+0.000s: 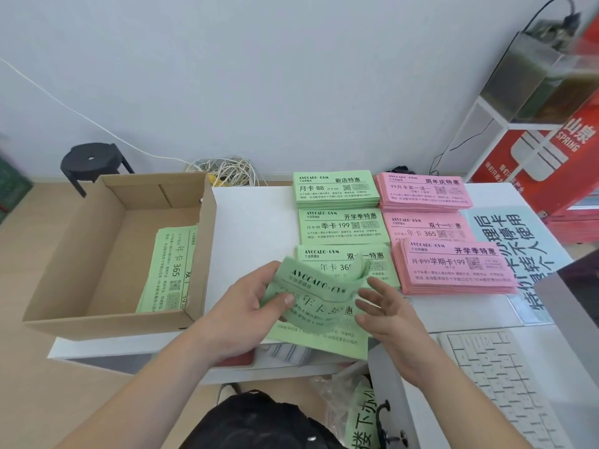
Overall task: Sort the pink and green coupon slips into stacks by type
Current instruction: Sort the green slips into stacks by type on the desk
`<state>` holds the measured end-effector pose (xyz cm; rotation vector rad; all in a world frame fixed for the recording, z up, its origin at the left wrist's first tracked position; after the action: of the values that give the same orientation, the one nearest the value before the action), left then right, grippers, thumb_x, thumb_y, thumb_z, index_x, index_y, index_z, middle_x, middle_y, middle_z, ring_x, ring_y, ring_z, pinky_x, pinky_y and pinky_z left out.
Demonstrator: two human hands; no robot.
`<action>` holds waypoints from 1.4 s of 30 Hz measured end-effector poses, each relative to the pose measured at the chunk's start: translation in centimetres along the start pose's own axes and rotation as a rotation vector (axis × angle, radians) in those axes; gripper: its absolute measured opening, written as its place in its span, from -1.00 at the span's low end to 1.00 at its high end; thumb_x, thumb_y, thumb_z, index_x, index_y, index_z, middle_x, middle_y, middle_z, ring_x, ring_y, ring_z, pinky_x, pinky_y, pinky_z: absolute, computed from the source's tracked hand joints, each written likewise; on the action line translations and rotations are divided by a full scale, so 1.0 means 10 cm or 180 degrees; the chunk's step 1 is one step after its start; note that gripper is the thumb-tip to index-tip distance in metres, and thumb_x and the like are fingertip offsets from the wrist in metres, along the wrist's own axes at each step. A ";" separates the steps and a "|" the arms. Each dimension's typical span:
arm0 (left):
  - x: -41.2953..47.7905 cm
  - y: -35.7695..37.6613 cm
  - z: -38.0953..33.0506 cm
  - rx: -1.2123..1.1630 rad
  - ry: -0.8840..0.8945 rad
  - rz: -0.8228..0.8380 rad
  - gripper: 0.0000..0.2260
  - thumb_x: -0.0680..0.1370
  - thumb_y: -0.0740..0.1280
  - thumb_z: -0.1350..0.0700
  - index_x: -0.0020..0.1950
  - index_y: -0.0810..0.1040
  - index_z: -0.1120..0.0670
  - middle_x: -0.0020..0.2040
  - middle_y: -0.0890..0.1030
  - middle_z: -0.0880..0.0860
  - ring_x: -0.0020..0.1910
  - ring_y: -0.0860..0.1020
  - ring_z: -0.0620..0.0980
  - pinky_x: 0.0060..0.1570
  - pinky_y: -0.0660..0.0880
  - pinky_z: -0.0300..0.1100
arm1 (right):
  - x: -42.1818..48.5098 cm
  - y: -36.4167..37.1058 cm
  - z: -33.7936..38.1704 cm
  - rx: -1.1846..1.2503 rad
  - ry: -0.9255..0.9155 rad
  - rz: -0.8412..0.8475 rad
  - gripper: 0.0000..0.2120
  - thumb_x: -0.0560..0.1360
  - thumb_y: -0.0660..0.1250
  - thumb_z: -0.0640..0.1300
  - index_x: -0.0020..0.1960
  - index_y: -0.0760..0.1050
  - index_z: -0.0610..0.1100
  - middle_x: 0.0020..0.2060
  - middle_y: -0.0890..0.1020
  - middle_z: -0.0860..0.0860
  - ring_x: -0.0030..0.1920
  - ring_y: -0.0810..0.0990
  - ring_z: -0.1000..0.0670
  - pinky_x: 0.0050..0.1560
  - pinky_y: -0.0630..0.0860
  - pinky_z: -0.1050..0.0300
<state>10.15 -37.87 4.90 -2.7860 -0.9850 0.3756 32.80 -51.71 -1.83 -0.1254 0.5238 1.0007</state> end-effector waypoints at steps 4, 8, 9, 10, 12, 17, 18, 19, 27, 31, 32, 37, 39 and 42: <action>0.03 -0.04 -0.14 -0.0037 0.0234 0.0075 -0.73 0.68 0.23 0.32 0.30 0.55 0.06 0.23 0.67 -0.04 0.29 0.58 -0.05 0.34 0.47 -0.07 | -0.03 -0.01 0.10 0.0308 -0.0129 0.0463 -0.32 0.28 0.45 -0.40 0.39 0.48 -0.14 0.25 0.66 -0.14 0.32 0.60 -0.16 0.40 0.44 -0.20; 0.07 -0.10 -0.10 -0.0182 0.0282 -0.0243 -0.76 0.67 0.25 0.32 0.24 0.54 0.05 0.19 0.69 -0.03 0.26 0.60 -0.03 0.35 0.46 -0.01 | -0.06 -0.03 0.26 -0.0166 -0.0515 0.0131 -0.59 0.43 0.45 -0.46 0.22 0.57 -0.21 0.13 0.72 -0.13 0.20 0.67 -0.14 0.31 0.52 -0.18; 0.07 -0.11 -0.03 -0.0191 0.0254 -0.0335 -0.78 0.67 0.25 0.31 0.21 0.54 0.04 0.15 0.69 -0.03 0.24 0.61 -0.02 0.34 0.47 0.03 | -0.05 -0.04 0.26 -0.0344 -0.0573 -0.0076 -0.65 0.47 0.43 -0.47 0.19 0.59 -0.19 0.09 0.73 -0.08 0.17 0.68 -0.10 0.28 0.54 -0.16; 0.06 -0.10 0.06 -0.0175 0.0222 -0.0422 -0.80 0.67 0.26 0.30 0.17 0.54 0.02 0.11 0.69 -0.02 0.20 0.61 -0.01 0.33 0.48 0.08 | -0.06 -0.04 0.26 -0.0493 -0.0618 -0.0218 -0.68 0.49 0.42 -0.46 0.17 0.60 -0.17 0.06 0.74 -0.04 0.15 0.69 -0.06 0.25 0.56 -0.12; 0.04 -0.06 0.25 -0.0170 0.0122 -0.0571 -0.81 0.67 0.27 0.29 0.13 0.53 0.00 0.06 0.68 0.02 0.16 0.61 0.03 0.29 0.50 0.12 | -0.07 -0.03 0.20 -0.0694 -0.0651 -0.0325 -0.69 0.51 0.42 -0.44 0.14 0.62 -0.12 0.04 0.75 0.02 0.13 0.70 -0.01 0.20 0.59 -0.06; -0.03 0.14 0.70 0.0061 -0.0339 -0.0775 -0.75 0.64 0.29 0.31 0.05 0.52 -0.06 0.03 0.65 0.00 -0.07 0.57 0.04 -0.03 0.52 -0.08 | -0.10 0.02 -0.09 -0.1138 -0.0638 -0.0587 -0.63 0.52 0.41 -0.38 -0.03 0.61 0.13 -0.01 0.70 0.17 0.09 0.65 0.10 0.07 0.62 0.03; -0.05 0.18 0.76 0.0126 -0.0464 -0.0784 -0.73 0.63 0.28 0.35 0.07 0.53 -0.05 0.08 0.64 -0.03 -0.02 0.58 -0.01 0.00 0.54 -0.18 | -0.10 0.04 -0.14 -0.1225 -0.0629 -0.0659 -0.61 0.52 0.39 -0.39 -0.05 0.59 0.14 -0.03 0.68 0.18 0.07 0.64 0.12 0.06 0.62 0.05; -0.05 0.21 0.83 0.0228 -0.0518 -0.0824 -0.69 0.61 0.28 0.38 0.09 0.53 -0.06 0.12 0.63 -0.05 0.06 0.59 -0.07 0.09 0.54 -0.26 | -0.10 0.06 -0.18 -0.1279 -0.0623 -0.0712 -0.61 0.52 0.37 -0.40 -0.04 0.58 0.13 -0.04 0.68 0.17 0.06 0.64 0.14 0.06 0.61 0.08; 0.06 0.31 0.86 0.0510 -0.0637 -0.1231 -0.72 0.65 0.26 0.19 0.05 0.41 -0.25 0.06 0.58 -0.05 0.09 0.56 -0.08 -0.01 0.52 -0.13 | -0.07 0.19 -0.23 -0.1354 -0.0597 -0.0889 -0.74 0.62 0.27 -0.30 0.07 0.47 0.07 -0.01 0.65 0.12 0.04 0.62 0.14 -0.02 0.54 0.19; 0.29 0.26 0.59 0.0226 -0.0745 -0.1260 -0.85 0.67 0.26 0.18 0.10 0.43 -0.10 0.03 0.63 -0.14 0.00 0.60 -0.19 -0.15 0.56 -0.22 | 0.06 0.11 0.08 -0.1546 -0.0628 -0.1031 -0.78 0.63 0.29 -0.26 0.15 0.44 0.04 0.05 0.64 0.12 0.05 0.61 0.13 -0.09 0.54 0.20; 0.38 0.26 0.53 0.0094 -0.0826 -0.1247 -0.86 0.66 0.27 0.19 0.10 0.45 -0.07 0.03 0.64 -0.13 -0.01 0.62 -0.18 -0.19 0.53 -0.25 | 0.11 0.08 0.17 -0.1647 -0.0636 -0.1079 -0.74 0.62 0.30 -0.26 0.22 0.43 0.03 0.06 0.63 0.12 0.04 0.60 0.15 -0.11 0.50 0.25; 0.81 0.28 0.43 -0.0370 -0.1198 -0.1047 -0.84 0.62 0.34 0.24 0.15 0.53 0.03 0.04 0.69 -0.04 -0.03 0.67 -0.08 -0.18 0.54 -0.21 | 0.40 -0.02 0.54 -0.2431 -0.0492 -0.1127 -0.47 0.60 0.32 -0.27 0.52 0.31 -0.02 0.20 0.60 0.05 0.12 0.59 0.00 0.03 0.45 0.15; 0.93 0.29 0.46 -0.0402 -0.1220 -0.0988 -0.82 0.61 0.36 0.24 0.16 0.54 0.02 0.03 0.70 -0.05 -0.04 0.67 -0.12 -0.19 0.52 -0.27 | 0.54 -0.02 0.62 -0.2732 -0.0424 -0.1115 -0.50 0.60 0.30 -0.27 0.51 0.33 -0.06 0.22 0.60 -0.03 0.17 0.59 -0.10 0.07 0.48 0.06; 1.09 0.28 0.54 -0.0358 -0.1187 -0.0869 -0.80 0.60 0.38 0.21 0.17 0.57 -0.02 0.01 0.71 -0.10 -0.09 0.67 -0.20 -0.21 0.51 -0.34 | 0.72 0.01 0.72 -0.3026 -0.0301 -0.1143 -0.52 0.60 0.27 -0.25 0.50 0.33 -0.03 0.23 0.59 -0.06 0.12 0.58 -0.12 0.09 0.54 -0.04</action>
<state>18.45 -32.68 -2.83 -2.6761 -1.4875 0.8411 38.43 -43.71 0.99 -0.9787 -0.1020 0.8237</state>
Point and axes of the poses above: each hand's wrist, its own x-axis towards the middle knuckle, its own y-axis out of the palm, z = x × y, the point moved 1 cm from there along x, towards the middle knuckle
